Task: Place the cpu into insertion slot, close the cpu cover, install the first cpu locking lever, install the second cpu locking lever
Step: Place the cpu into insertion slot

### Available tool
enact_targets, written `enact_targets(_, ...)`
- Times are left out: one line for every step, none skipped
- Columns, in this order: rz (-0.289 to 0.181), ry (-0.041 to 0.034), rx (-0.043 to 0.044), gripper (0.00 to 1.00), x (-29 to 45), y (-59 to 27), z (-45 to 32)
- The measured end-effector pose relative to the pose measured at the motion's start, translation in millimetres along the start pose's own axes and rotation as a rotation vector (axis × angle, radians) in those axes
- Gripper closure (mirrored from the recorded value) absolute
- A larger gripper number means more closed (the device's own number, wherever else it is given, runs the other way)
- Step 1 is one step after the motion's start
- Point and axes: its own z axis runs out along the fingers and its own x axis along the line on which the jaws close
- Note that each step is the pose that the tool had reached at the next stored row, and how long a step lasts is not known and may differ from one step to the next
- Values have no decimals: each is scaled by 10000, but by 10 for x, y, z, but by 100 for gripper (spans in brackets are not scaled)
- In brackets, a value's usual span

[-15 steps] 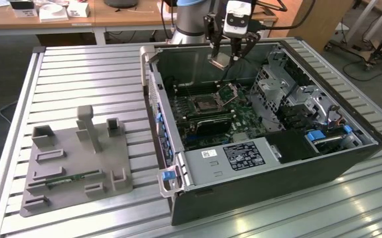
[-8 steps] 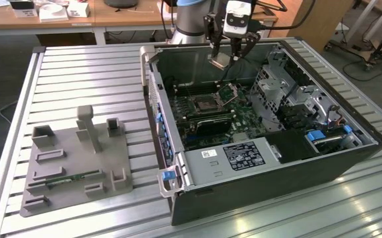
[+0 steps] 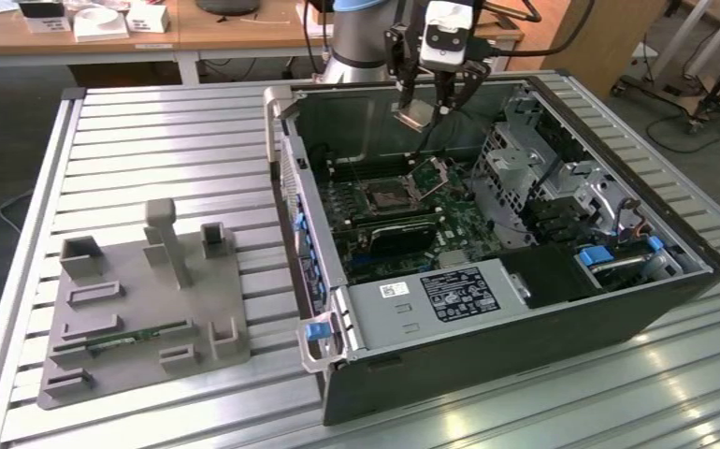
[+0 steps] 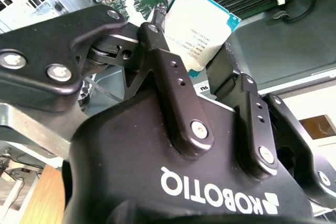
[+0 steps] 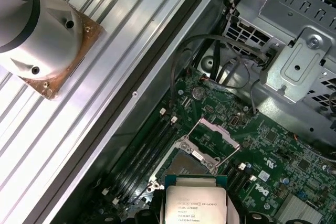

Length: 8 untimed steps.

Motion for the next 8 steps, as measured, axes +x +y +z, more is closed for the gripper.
enact_targets(31,-3,0,45,0,0,0)
enact_targets(61,-6,-1,45,0,0,1)
enact_targets(90,-8,-2,45,0,0,1)
enact_targets(119,-11,-2,45,0,0,2)
enact_targets(149,-14,-3,45,0,0,3)
enact_targets(182,-17,-3,45,0,0,3)
enact_targets(218,-20,-4,45,0,0,4)
enact_targets(253,-23,-4,45,0,0,5)
